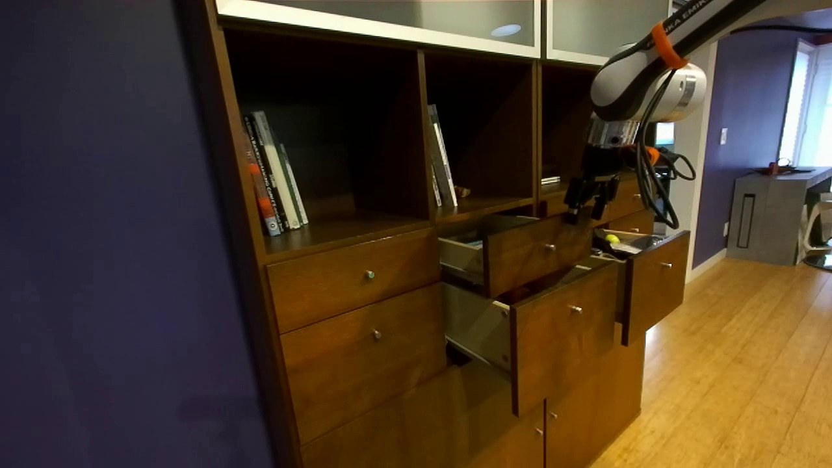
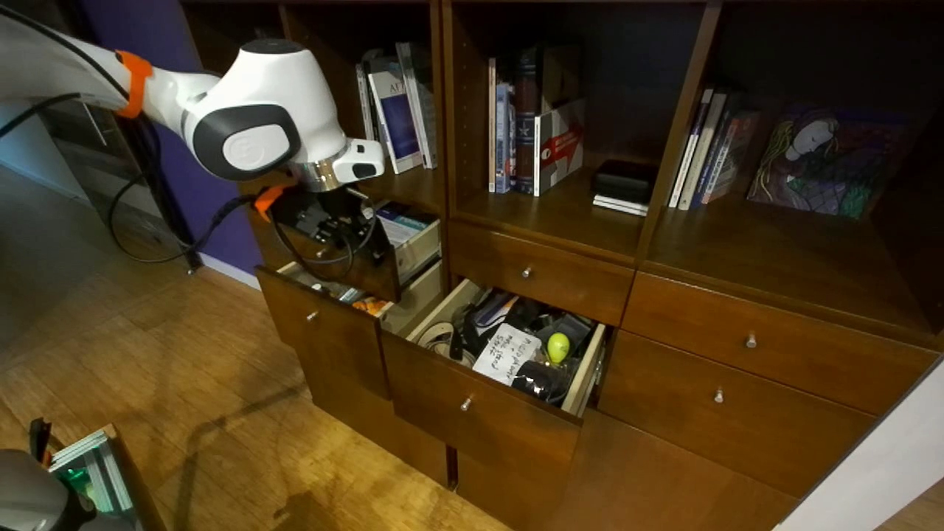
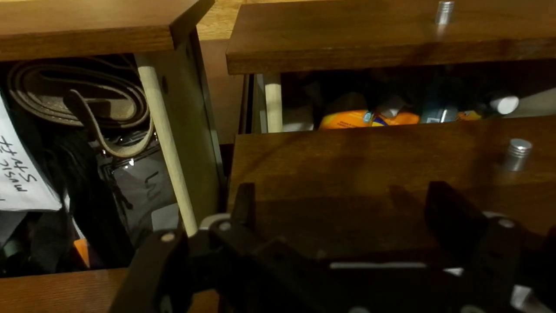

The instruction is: Close the middle drawers

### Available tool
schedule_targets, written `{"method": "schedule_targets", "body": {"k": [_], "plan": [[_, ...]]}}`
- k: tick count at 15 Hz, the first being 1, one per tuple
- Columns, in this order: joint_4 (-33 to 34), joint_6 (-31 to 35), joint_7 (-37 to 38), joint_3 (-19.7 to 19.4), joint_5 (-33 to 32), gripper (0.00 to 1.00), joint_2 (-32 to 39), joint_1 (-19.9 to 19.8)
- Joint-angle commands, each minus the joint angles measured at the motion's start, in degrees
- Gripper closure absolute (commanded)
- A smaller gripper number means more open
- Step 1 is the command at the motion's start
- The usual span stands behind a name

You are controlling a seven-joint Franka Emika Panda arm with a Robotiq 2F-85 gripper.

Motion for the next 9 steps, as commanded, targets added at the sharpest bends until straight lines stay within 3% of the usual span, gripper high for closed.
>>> {"method": "schedule_targets", "body": {"k": [1,2,9], "plan": [[3.6,3.4,0.2,0.9,1.8,0.0,4.8,0.3],[1.2,1.4,0.0,0.9,0.2,0.0,1.9,-0.5],[3.0,2.9,0.0,1.3,0.5,0.0,4.5,-0.5]]}}
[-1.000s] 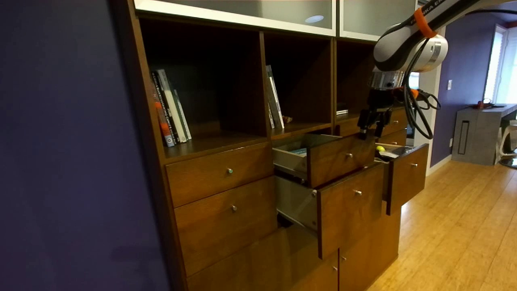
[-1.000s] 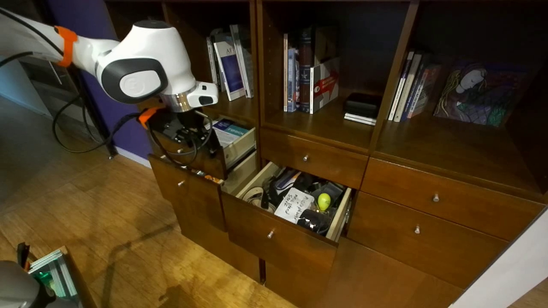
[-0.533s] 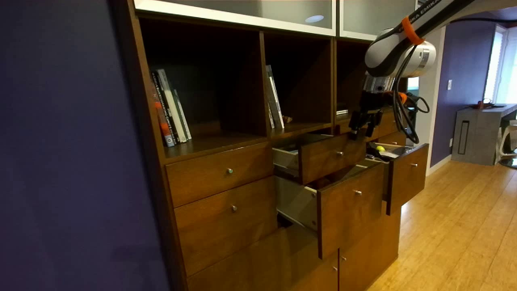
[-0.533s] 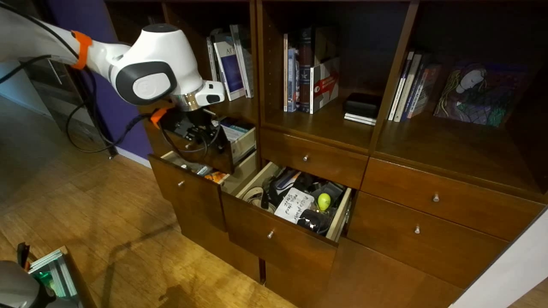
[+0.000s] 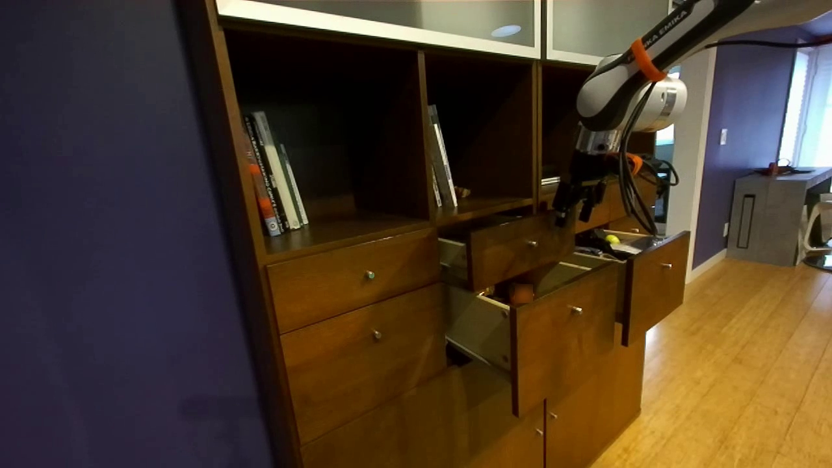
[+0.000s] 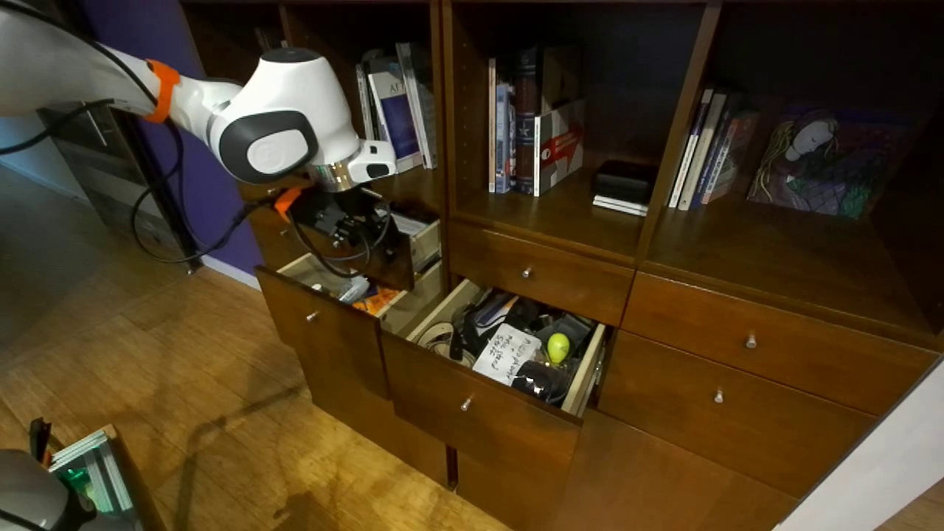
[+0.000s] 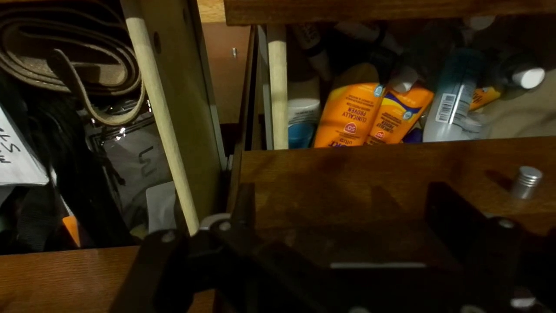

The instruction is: Close the middle drawers

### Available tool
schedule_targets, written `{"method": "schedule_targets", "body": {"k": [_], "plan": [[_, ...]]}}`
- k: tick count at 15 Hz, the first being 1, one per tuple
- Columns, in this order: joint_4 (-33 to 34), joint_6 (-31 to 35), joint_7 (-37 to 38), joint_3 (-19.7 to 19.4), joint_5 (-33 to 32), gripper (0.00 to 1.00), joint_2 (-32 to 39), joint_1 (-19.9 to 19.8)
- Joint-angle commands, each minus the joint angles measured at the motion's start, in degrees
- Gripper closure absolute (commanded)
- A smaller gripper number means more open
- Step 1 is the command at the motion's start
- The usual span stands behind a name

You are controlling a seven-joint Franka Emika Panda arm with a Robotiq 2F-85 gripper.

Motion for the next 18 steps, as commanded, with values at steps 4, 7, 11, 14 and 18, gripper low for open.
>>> {"method": "schedule_targets", "body": {"k": [4,7,11,14,18], "plan": [[0.7,0.0,1.3,0.8,-0.1,0.0,0.8,-0.6],[1.7,2.5,1.0,1.3,1.3,0.0,2.4,0.1],[2.7,7.7,1.7,2.3,1.3,0.0,4.6,0.0],[3.6,11.0,2.4,2.7,1.8,0.0,6.3,-0.1],[4.7,14.4,2.4,3.2,3.9,0.0,8.4,-0.1]]}}
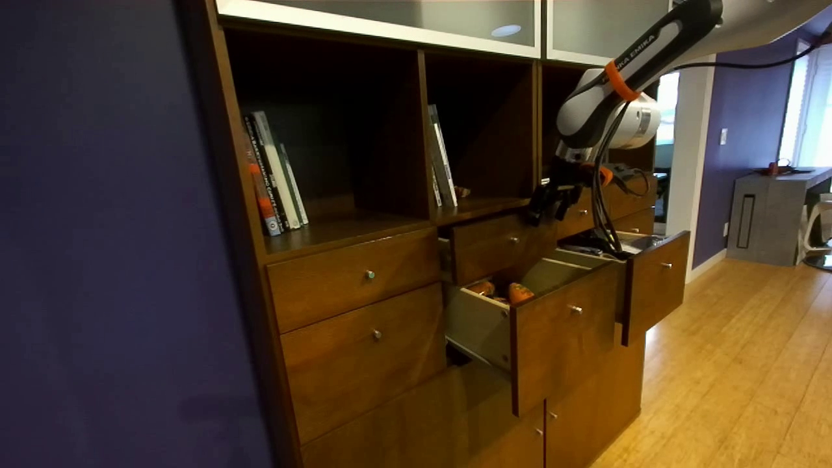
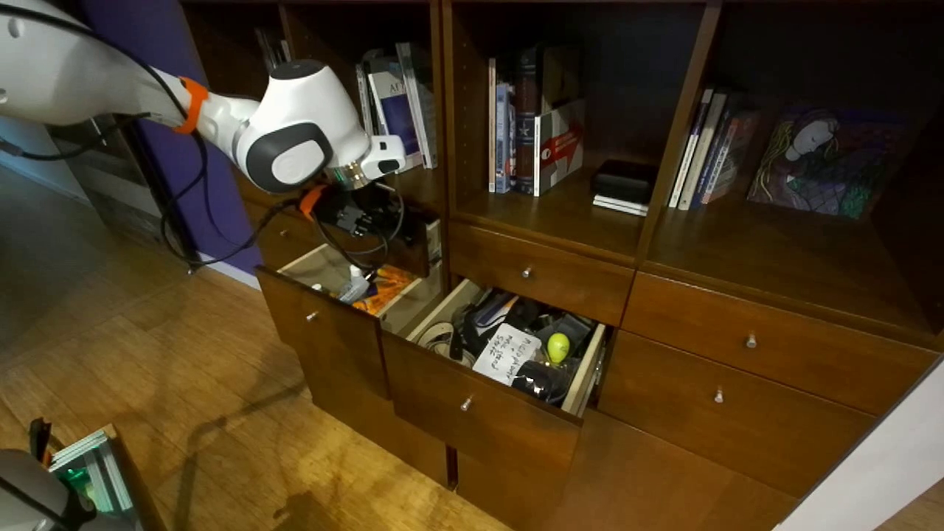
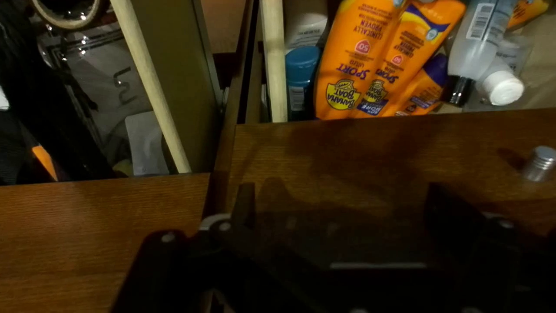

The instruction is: Close the middle drawers

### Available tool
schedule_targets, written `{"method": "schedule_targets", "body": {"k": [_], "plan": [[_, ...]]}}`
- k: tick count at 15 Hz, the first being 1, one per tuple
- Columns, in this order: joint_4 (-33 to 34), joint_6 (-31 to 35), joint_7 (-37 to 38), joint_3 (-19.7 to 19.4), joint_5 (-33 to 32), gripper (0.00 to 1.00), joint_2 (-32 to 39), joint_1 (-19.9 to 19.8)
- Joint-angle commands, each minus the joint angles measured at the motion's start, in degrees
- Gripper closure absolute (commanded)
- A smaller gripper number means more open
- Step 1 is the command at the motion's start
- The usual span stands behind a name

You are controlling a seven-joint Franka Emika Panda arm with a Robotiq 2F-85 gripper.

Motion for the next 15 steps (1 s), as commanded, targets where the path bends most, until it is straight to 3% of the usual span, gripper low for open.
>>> {"method": "schedule_targets", "body": {"k": [1,8,15], "plan": [[2.1,3.5,0.3,0.9,3.5,0.0,2.5,-0.1],[3.5,7.2,0.2,1.8,5.4,0.0,5.0,-0.5],[3.1,-5.9,-0.3,1.6,4.3,0.0,1.6,-0.9]]}}
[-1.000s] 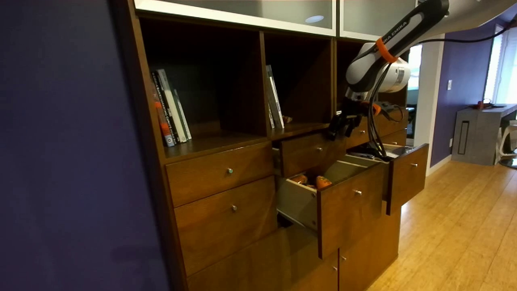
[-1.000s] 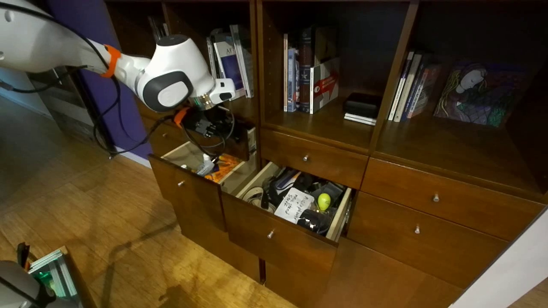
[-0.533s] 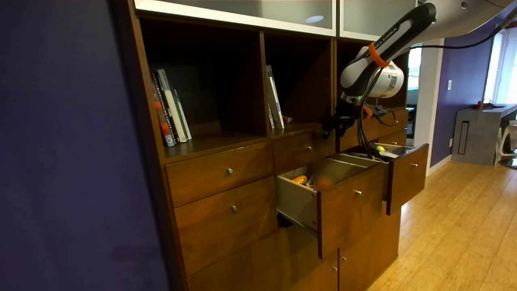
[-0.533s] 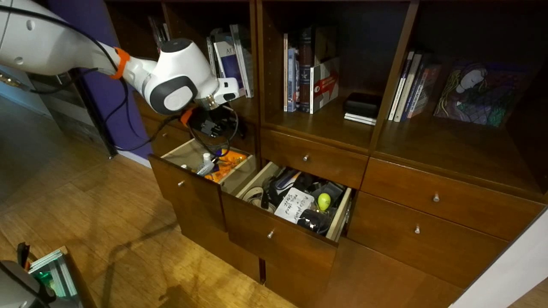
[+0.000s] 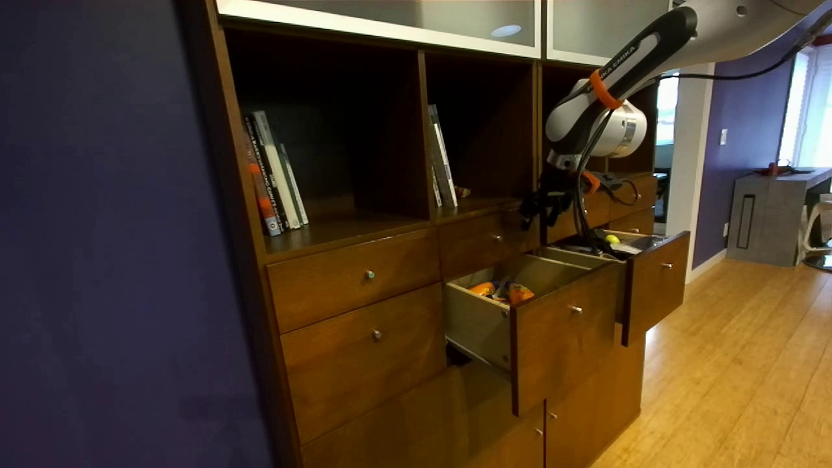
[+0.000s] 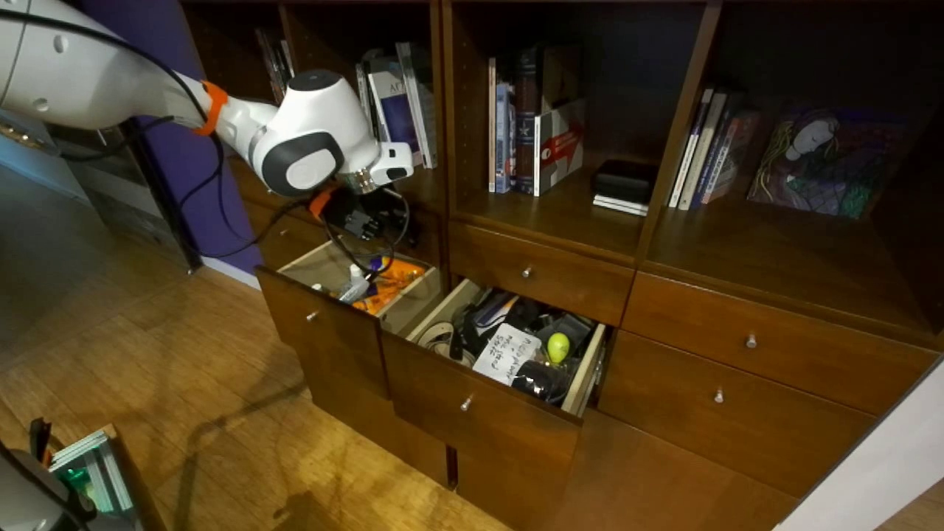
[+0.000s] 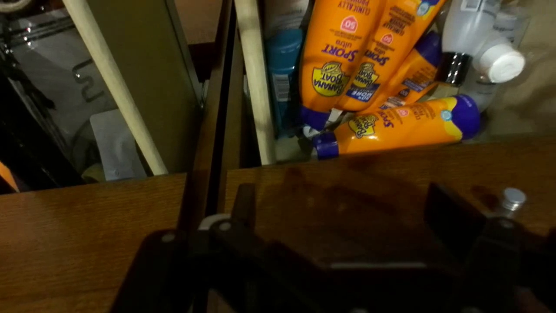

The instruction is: Close the middle drawers

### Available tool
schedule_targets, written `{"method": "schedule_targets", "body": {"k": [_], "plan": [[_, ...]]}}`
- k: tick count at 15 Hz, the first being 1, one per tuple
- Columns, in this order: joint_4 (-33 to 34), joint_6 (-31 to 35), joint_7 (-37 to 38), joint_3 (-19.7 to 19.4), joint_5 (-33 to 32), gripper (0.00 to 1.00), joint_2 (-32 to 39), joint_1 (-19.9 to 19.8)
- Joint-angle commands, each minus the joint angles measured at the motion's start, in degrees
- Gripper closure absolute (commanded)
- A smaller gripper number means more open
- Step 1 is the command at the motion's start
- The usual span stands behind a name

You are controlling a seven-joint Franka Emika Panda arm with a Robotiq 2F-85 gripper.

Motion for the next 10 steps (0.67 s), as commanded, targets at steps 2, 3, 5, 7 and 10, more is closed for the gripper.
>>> {"method": "schedule_targets", "body": {"k": [2,3,5,7,10], "plan": [[-1.0,-9.3,-0.8,0.5,-0.4,0.0,-4.2,-0.6],[-1.7,-10.6,-0.9,0.5,-0.8,0.0,-5.2,-0.6],[-4.1,-12.5,-0.3,0.3,-2.0,0.0,-7.6,-0.5],[-7.2,-14.0,0.1,0.3,-2.2,0.0,-10.6,-0.4],[-12.3,-15.7,1.4,0.2,-3.0,0.0,-14.9,-0.5]]}}
